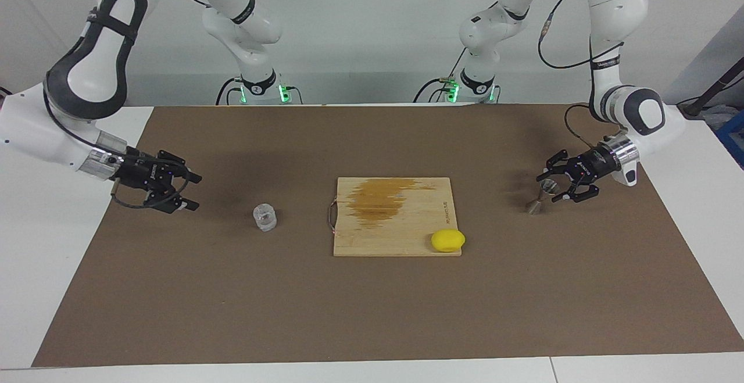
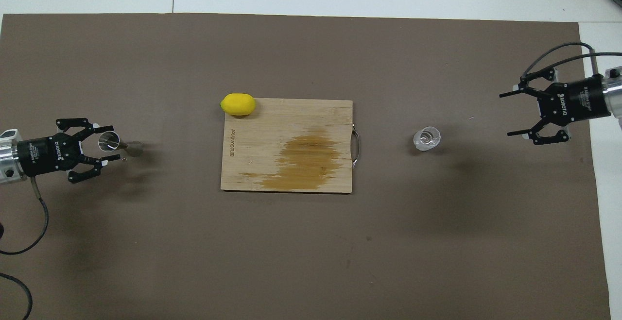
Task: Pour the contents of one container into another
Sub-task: 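Close the left gripper on the glass while the right gripper reaches the clear cup, then close the right gripper around the clear plastic cup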
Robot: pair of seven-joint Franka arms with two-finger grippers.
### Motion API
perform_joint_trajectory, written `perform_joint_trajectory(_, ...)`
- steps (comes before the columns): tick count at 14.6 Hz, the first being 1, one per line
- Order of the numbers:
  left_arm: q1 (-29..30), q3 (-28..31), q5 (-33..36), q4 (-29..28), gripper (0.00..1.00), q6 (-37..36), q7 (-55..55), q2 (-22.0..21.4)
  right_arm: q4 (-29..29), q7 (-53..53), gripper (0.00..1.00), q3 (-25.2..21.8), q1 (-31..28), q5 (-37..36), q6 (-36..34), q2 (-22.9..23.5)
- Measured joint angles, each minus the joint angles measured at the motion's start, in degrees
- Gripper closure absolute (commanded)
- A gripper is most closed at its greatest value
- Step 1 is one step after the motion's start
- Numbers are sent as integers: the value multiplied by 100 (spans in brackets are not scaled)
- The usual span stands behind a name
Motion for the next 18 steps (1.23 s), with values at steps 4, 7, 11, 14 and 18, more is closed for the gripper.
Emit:
perform_joint_trajectory(4, -3, -10, -35, -68, 34, 0, 43, -10, 153, -16, 14, 34, -234, 757, -1, 857)
perform_joint_trajectory(7, -7, -14, -62, -87, 41, 0, 72, -15, 315, -60, 13, 141, -258, 896, -14, 1306)
perform_joint_trajectory(11, -18, -34, -70, -92, 44, 0, 84, -17, 264, -64, 13, 312, -100, 916, -21, 1401)
perform_joint_trajectory(14, -18, -34, -73, -93, 46, 0, 87, -18, -31, -200, 13, 313, 21, 996, 13, 1457)
perform_joint_trajectory(18, -18, -34, -83, -97, 50, 3, 87, -18, -310, -381, 13, 309, 21, 1027, 156, 1486)
